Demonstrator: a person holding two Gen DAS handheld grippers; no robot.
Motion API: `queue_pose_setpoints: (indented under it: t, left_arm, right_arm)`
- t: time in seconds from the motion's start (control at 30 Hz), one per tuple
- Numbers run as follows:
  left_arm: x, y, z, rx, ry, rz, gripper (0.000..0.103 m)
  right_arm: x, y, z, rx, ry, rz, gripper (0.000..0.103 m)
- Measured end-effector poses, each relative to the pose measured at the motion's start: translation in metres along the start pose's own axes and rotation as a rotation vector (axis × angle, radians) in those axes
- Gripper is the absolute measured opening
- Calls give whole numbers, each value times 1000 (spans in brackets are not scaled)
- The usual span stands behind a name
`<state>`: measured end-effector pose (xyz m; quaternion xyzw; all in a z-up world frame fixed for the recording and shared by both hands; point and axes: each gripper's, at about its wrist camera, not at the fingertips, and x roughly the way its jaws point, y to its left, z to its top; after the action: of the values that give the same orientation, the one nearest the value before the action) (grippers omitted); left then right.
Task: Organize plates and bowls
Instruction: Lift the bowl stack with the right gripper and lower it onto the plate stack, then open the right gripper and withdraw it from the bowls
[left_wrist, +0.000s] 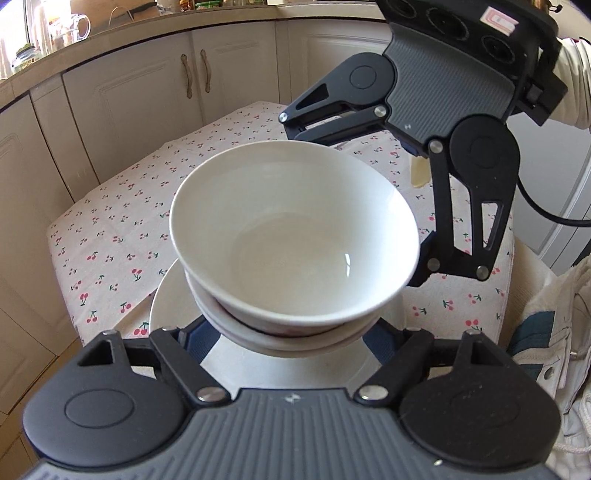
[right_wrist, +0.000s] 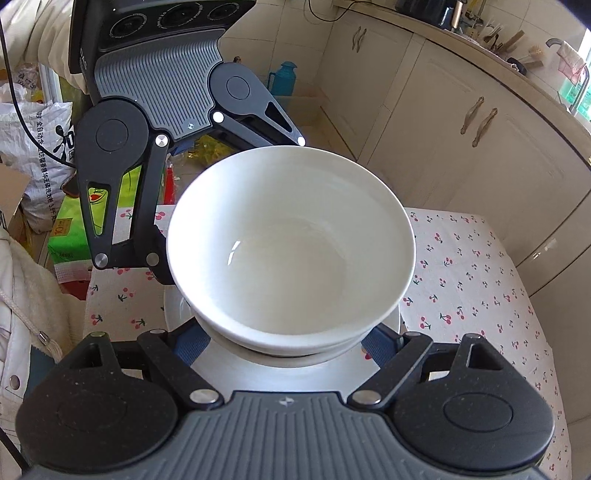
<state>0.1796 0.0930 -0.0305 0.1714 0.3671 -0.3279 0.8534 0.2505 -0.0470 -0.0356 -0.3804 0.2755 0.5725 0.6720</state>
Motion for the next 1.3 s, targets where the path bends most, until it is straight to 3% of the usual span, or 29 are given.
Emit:
queue_pose_setpoints:
  t: [0.7, 0.73, 0.8, 0.9, 1.1, 1.3]
  left_arm:
    - [5, 4, -12, -19, -13, -2, 83]
    - [5, 3, -14, -26, -19, 4, 84]
    - [1, 4, -20, -70, -45, 9, 96]
    - [-10, 5, -28, -142, -88, 6, 100]
    - [-45, -15, -37, -200, -186, 133, 102]
    - [-84, -43, -27, -237, -305, 370, 102]
  right_arm:
    - [22, -13, -2, 73, 26, 54, 91]
    - [22, -12, -3, 77, 27, 53, 91]
    - [22, -12, -3, 96, 34, 50, 95]
    - [15, -7, -6, 101, -1, 25, 103]
    - [-10, 5, -9, 147, -21, -63, 103]
    - [-50, 26, -12, 275, -78, -230, 103]
